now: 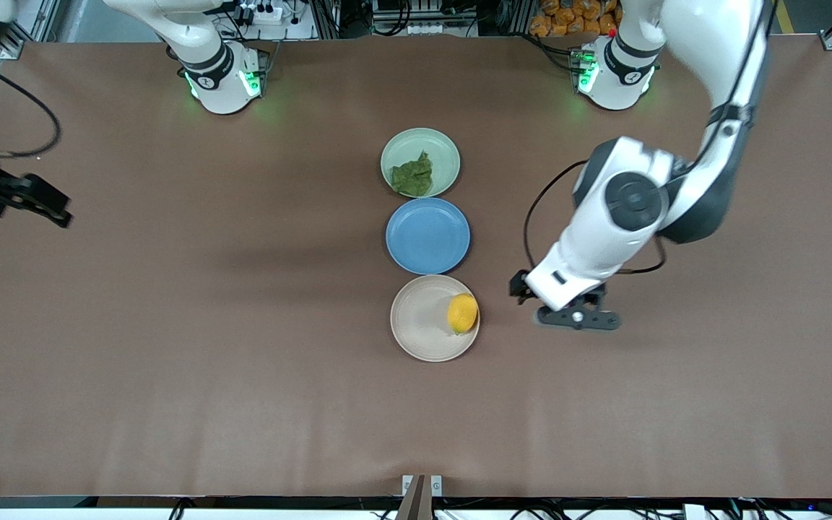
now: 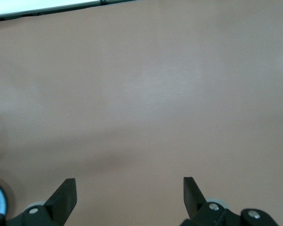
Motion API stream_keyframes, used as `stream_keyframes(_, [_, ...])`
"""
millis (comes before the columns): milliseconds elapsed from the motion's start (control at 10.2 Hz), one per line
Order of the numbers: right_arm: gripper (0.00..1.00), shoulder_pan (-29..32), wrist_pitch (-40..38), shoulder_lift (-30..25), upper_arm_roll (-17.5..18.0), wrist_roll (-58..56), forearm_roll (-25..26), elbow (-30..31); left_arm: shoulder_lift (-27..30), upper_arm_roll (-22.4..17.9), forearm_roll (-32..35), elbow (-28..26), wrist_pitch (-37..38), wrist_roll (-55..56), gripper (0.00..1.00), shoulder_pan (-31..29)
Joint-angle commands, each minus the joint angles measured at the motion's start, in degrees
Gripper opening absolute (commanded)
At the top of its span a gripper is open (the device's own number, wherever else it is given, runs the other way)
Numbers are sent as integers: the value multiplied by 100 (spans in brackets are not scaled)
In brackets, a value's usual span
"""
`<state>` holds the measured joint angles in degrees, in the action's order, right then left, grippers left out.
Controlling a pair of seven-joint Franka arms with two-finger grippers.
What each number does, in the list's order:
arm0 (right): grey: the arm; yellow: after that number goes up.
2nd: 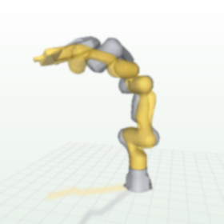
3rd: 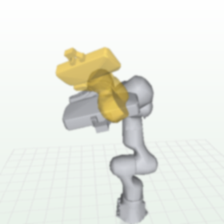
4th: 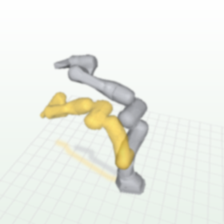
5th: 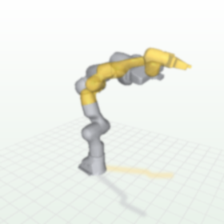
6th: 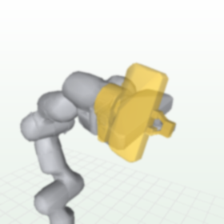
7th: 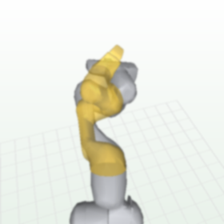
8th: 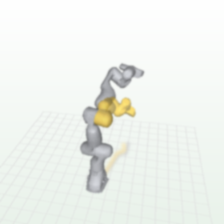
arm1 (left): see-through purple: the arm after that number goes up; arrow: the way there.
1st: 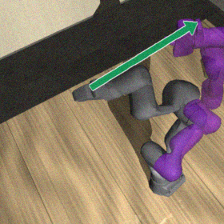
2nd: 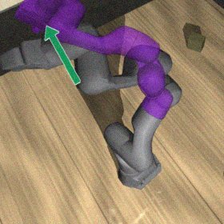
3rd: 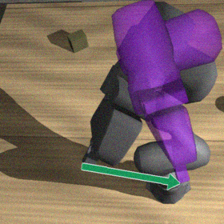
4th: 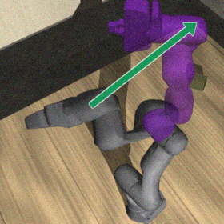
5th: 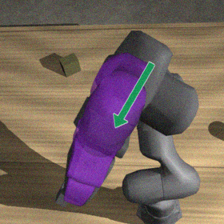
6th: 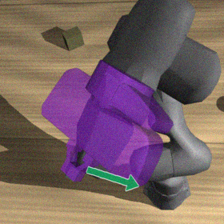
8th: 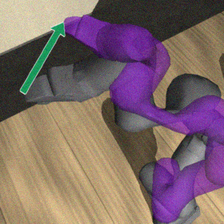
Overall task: Pick lemon and lettuce from plates
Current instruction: 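Lower the left gripper onto the lemon while the right gripper reaches the lettuce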
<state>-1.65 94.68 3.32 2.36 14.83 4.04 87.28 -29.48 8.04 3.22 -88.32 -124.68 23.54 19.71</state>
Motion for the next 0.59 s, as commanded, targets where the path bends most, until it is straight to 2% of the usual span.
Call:
stream_keyframes(0, [100, 7, 183, -7, 272, 380, -88, 385, -522, -48, 170, 166, -484, 719, 100, 260])
stream_keyframes(197, [100, 7, 593, 11, 745, 1122, -79, 919, -891, -83, 179, 166, -1221, 1606, 100, 559])
stream_keyframes(393, [100, 25, 1435, 28, 1299, 2047, -27, 1543, -1164, -171, 179, 166, -1680, 1812, 100, 814])
stream_keyframes(491, [100, 25, 1736, 98, 1519, 2285, -27, 1799, -1278, -345, 179, 166, -1804, 1830, 100, 1033])
